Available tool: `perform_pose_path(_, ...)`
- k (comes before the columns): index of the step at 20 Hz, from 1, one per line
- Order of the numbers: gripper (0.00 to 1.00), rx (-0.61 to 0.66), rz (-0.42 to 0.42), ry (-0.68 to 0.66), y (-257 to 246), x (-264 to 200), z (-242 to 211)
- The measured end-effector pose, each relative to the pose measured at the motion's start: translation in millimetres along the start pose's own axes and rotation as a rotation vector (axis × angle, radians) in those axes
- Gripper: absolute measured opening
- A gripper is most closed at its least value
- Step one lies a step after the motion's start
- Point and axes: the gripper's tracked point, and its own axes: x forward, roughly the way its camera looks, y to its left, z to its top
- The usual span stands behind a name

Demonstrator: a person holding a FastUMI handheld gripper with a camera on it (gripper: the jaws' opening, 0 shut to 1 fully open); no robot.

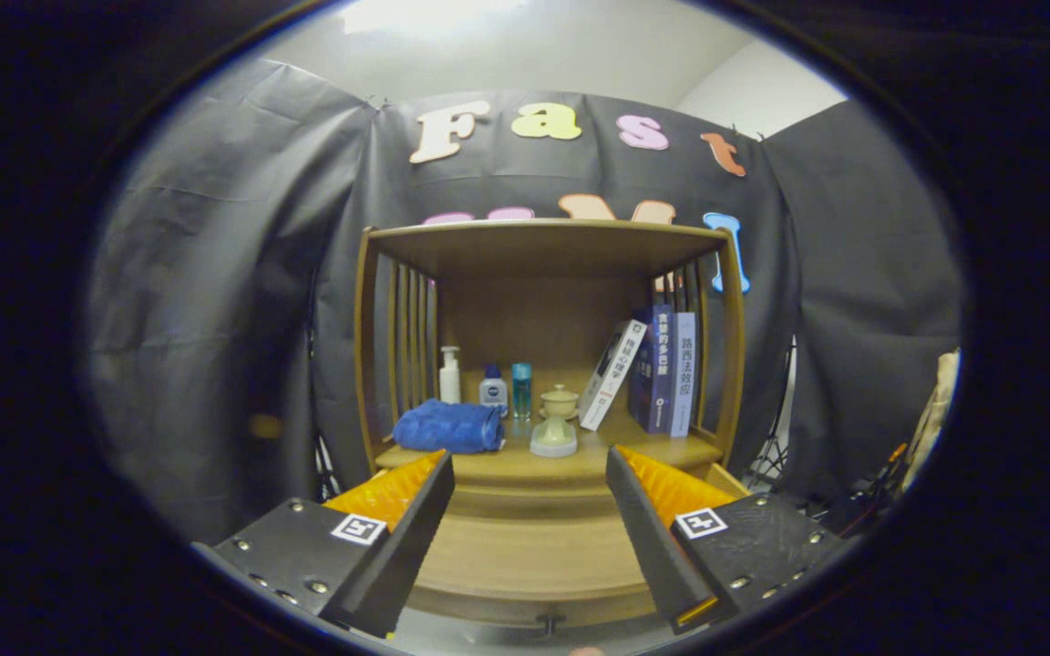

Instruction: Pull open the drawer, take out the items inside it, and place them on the countertop above the cabinet.

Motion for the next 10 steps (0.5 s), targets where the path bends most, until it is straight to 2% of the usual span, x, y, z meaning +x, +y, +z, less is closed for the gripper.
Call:
perform_pose_path(6,0.99,0.018,0.030,0.023,-2.6,-24.9,-58.3)
perform_pose_path(10,0.99,0.065,0.005,0.092,-3.6,-31.4,-105.1)
